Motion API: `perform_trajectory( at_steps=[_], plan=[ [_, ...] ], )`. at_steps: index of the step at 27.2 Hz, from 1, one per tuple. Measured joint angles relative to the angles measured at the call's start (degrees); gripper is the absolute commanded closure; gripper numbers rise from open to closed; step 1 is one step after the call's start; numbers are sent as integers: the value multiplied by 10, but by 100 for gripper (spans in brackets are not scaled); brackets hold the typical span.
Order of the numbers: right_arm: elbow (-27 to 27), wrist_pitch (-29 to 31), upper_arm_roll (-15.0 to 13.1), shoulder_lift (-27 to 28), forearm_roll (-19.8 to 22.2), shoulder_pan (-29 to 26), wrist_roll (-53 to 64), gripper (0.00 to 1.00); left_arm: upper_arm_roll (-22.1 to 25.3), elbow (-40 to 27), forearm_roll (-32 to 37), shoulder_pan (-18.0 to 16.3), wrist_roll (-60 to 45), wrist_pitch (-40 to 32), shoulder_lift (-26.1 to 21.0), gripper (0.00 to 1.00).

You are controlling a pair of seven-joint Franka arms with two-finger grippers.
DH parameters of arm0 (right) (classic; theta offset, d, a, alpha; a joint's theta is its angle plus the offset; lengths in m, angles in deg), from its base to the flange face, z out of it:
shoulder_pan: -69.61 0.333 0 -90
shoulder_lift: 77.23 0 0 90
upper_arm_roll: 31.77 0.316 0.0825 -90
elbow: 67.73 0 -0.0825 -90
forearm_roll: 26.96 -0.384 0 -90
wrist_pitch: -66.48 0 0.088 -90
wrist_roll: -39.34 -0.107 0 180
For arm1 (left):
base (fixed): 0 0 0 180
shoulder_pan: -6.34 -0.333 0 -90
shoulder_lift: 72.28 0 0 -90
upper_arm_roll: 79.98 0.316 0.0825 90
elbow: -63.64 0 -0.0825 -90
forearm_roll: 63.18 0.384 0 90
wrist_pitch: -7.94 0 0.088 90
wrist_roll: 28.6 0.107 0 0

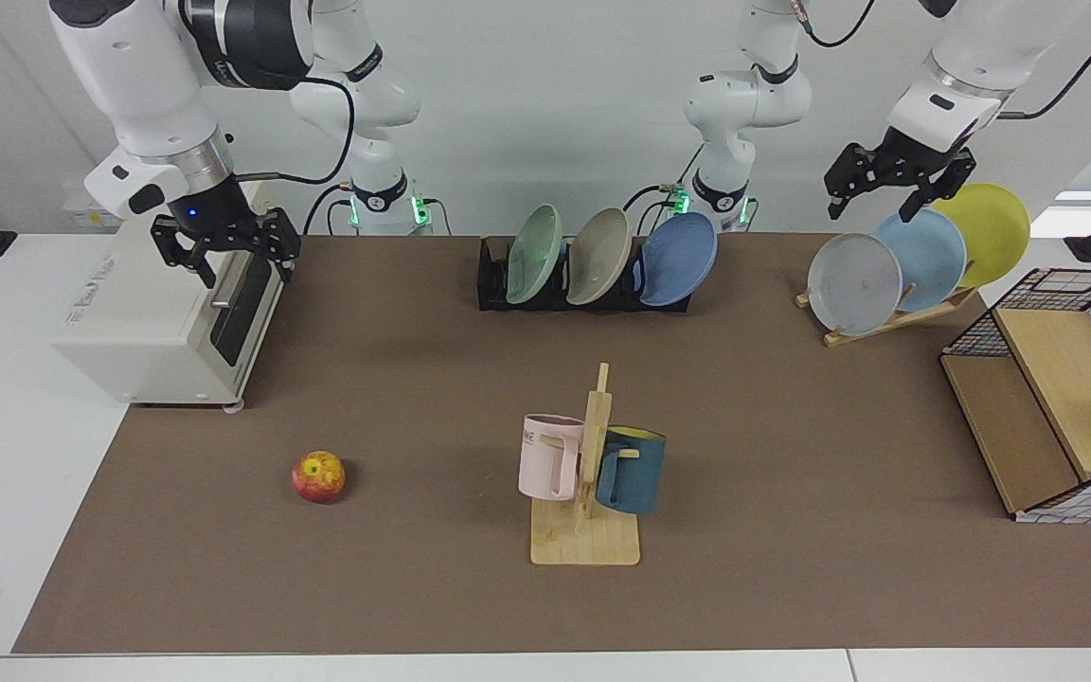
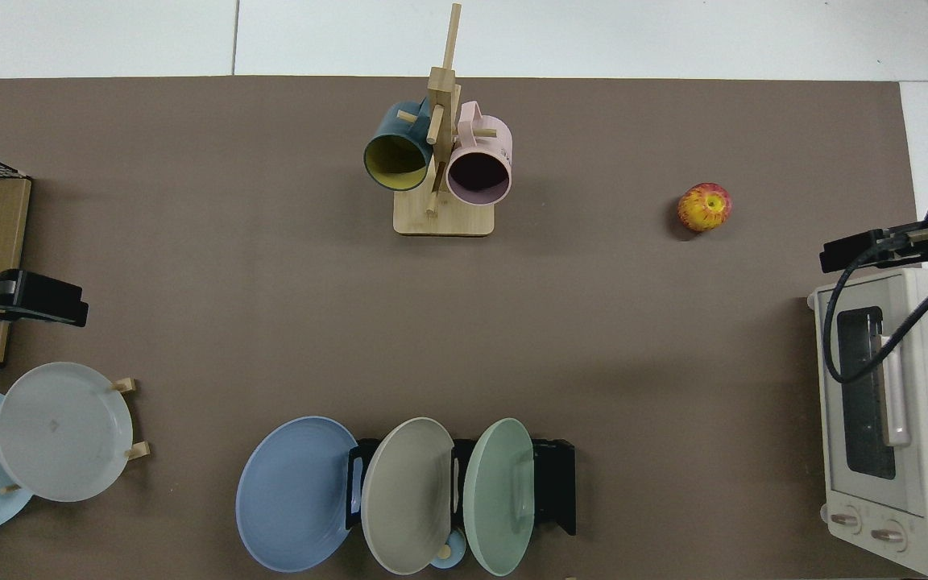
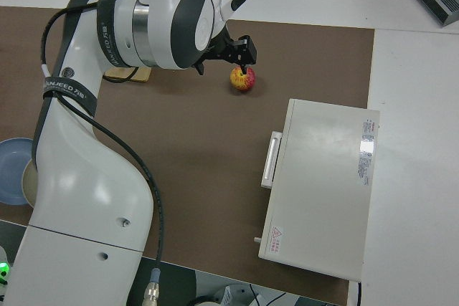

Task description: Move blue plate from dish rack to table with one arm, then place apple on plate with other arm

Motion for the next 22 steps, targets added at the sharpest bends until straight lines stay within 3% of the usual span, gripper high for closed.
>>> perform_trajectory(
  at_steps=[22],
  plan=[
    [0, 0, -1, 0, 0, -2, 0, 0, 0, -13, 0, 0, 0, 0, 13, 0]
  ],
)
